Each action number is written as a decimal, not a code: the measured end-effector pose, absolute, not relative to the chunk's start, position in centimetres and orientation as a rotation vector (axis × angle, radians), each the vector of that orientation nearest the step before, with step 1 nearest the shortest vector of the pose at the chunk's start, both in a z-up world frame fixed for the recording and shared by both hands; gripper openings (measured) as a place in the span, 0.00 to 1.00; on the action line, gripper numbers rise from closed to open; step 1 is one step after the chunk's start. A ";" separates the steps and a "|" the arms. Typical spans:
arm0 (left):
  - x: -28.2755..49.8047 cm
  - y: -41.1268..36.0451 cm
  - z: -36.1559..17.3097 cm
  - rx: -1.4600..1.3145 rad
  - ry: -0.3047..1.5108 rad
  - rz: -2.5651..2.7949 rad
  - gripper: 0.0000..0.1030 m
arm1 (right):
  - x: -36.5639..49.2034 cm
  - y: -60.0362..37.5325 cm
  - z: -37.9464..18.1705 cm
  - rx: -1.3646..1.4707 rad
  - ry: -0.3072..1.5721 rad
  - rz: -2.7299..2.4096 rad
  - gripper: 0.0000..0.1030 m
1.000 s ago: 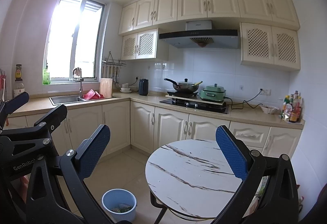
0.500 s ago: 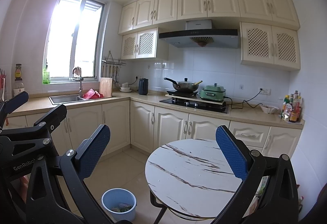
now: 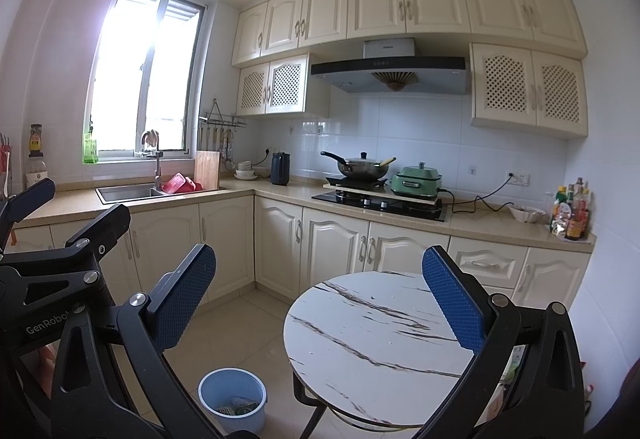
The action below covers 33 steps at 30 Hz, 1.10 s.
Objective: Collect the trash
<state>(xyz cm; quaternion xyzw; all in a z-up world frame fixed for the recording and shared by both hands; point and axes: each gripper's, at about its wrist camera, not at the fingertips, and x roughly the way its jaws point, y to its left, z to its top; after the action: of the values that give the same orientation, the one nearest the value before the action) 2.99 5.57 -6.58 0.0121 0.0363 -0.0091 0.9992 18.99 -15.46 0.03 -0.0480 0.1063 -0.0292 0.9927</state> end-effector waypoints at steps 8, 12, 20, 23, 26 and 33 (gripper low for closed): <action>3.4 6.3 -6.3 0.028 0.077 -0.018 0.99 | 19.2 -15.5 -0.3 -0.096 0.217 -0.057 1.00; 3.6 6.6 -6.2 0.029 0.077 -0.019 0.99 | 19.2 -15.6 -0.4 -0.096 0.219 -0.056 1.00; 3.8 7.0 -6.1 0.030 0.080 -0.023 0.99 | 19.2 -15.7 -0.4 -0.096 0.221 -0.055 1.00; 3.8 7.1 -6.0 0.031 0.080 -0.023 0.99 | 19.2 -15.8 -0.4 -0.096 0.221 -0.055 1.00; 3.8 7.1 -6.0 0.032 0.080 -0.022 0.99 | 19.2 -15.9 -0.4 -0.095 0.222 -0.053 1.00; 4.0 7.4 -5.9 0.035 0.083 -0.024 0.99 | 19.1 -16.2 -0.7 -0.094 0.226 -0.052 1.00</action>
<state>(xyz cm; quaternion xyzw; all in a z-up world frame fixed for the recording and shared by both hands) 3.96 7.35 -5.93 0.0175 0.0414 -0.0122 0.9989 19.14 -16.17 -0.74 -0.0467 0.1125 -0.0261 0.9922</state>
